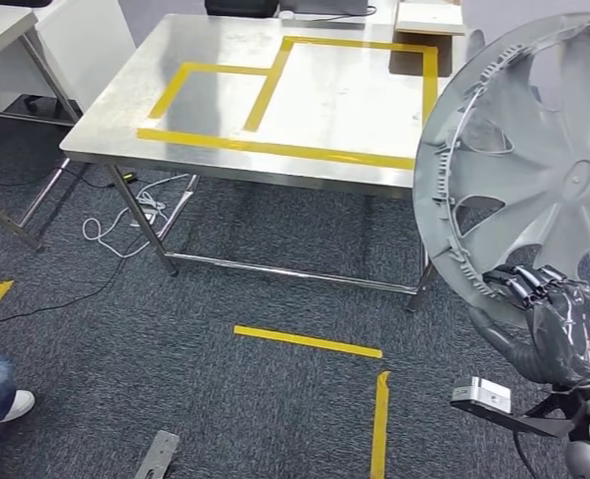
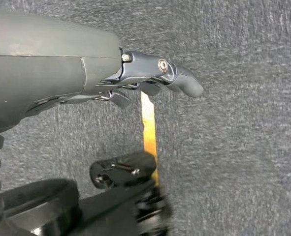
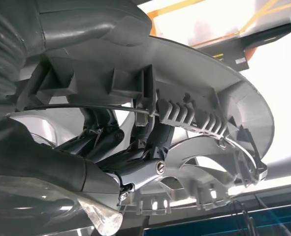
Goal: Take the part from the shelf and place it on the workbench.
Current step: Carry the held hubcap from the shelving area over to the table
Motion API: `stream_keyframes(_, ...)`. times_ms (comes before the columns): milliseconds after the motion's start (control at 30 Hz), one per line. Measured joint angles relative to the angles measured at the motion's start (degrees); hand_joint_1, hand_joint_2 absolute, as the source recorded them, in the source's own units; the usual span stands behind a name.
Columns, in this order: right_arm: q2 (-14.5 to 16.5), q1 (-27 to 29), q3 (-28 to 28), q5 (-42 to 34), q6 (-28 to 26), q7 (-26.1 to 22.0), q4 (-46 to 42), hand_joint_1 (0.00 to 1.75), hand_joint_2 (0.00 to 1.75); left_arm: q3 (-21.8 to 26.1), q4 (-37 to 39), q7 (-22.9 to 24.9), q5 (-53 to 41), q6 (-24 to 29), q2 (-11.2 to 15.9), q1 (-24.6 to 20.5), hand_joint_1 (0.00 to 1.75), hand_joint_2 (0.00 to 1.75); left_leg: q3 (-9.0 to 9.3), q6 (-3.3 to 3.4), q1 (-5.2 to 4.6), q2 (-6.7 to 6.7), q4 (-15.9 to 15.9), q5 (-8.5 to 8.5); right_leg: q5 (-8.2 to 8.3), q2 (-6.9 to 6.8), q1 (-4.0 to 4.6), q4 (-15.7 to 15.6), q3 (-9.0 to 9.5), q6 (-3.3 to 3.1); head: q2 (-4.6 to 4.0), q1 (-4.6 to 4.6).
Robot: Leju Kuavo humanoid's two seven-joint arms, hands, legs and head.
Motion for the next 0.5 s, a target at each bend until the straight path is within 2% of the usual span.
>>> stream_keyframes(33, 0.0, 0.0, 0.0, 0.0, 0.0, 0.0, 0.0, 1.75, 1.75, 0.0, 0.0, 0.0, -0.1, 0.0, 0.0, 0.1, 0.00, 1.75, -1.55, -0.16, 0.20, 0.01, 2.9, -0.71, -0.11, 0.01, 0.01, 0.0, 0.12, -0.05, 0.00, 0.01)
stream_keyframes(67, 0.0, 0.0, 0.1, 0.0, 0.0, 0.0, 0.0, 1.75, 1.75, 0.0, 0.0, 0.0, -0.2, -0.1, 0.0, 0.2, 0.00, 1.75, -2.33, -0.22, 0.33, 0.02, 4.0, -0.42, -0.24, 0.04, 0.01, 0.0, 0.26, -0.07, 0.00, 0.00)
stream_keyframes(100, 0.0, 0.0, 0.1, 0.0, 0.0, 0.0, 0.0, 1.75, 1.75, 0.0, 0.0, 0.0, -0.2, -0.1, 0.0, 0.2, 0.00, 1.75, -2.10, -0.17, 0.39, 0.02, 3.0, 1.00, -0.38, 0.07, 0.01, 0.0, 0.47, -0.03, 0.00, -0.01)
stream_keyframes(167, 0.0, 0.0, 0.1, 0.0, 0.0, 0.0, 0.0, 1.75, 1.75, 0.0, 0.0, 0.0, -0.3, -0.1, 0.0, 0.2, 0.00, 1.75, 0.72, 0.23, 0.38, 0.01, -4.0, 5.33, -0.76, 0.12, -0.01, 0.0, 1.02, 0.19, 0.00, 0.01)
stream_keyframes(200, 0.0, 0.0, 0.1, 0.0, 0.0, 0.0, 0.0, 1.75, 1.75, 0.1, 0.0, 0.0, -0.3, -0.1, 0.0, 0.1, 0.00, 1.75, 2.20, 0.51, 0.26, 0.01, -7.5, 6.75, -0.96, 0.14, 0.06, 0.0, 1.17, 0.41, 0.00, 0.02)
stream_keyframes(233, 0.0, 0.0, 0.1, 0.0, 0.0, 0.0, 0.0, 1.75, 1.75, 0.1, 0.1, 0.0, -0.3, -0.1, 0.0, 0.1, 0.00, 1.75, 3.22, 0.75, 0.12, 0.05, -10.0, 7.32, -1.10, 0.17, 0.12, 0.0, 1.18, 0.71, 0.00, 0.03)
stream_keyframes(333, 0.0, 0.0, 0.1, 0.0, 0.0, -0.1, 0.0, 1.75, 1.75, 0.3, 0.1, 0.0, -0.3, -0.2, 0.0, 0.1, 0.00, 1.75, 3.88, 1.41, -0.13, 0.12, -11.8, 6.67, -1.35, 0.12, 0.12, -0.5, 1.14, 1.85, 0.00, 0.07)
stream_keyframes(400, 0.0, -0.1, 0.1, 0.0, 0.1, -0.1, 0.0, 1.75, 1.75, 0.4, 0.1, 0.0, -0.4, -0.2, 0.0, 0.1, 0.00, 1.75, 4.53, 2.07, 0.03, 0.07, -12.6, 6.74, -2.25, 0.04, 0.04, 0.7, 0.63, 2.38, 0.00, 0.23)
stream_keyframes(433, 0.0, -0.1, 0.1, 0.0, 0.1, -0.1, 0.0, 1.75, 1.75, 0.5, 0.1, 0.0, -0.4, -0.3, 0.0, 0.1, 0.00, 1.75, 4.89, 2.41, 0.12, 0.05, -12.9, 6.76, -3.35, 0.05, 0.04, 2.9, -0.54, 2.50, 0.00, 0.38)
stream_keyframes(500, 0.0, -0.3, 0.1, 0.0, 0.1, -0.1, 0.0, 1.75, 1.75, 0.6, 0.1, 0.0, -0.5, -0.3, 0.0, 0.0, 0.00, 1.75, 5.31, 2.92, -0.05, 0.05, -13.0, 6.44, -6.12, 0.10, 0.06, 10.3, -4.76, 2.57, 0.00, 0.58)
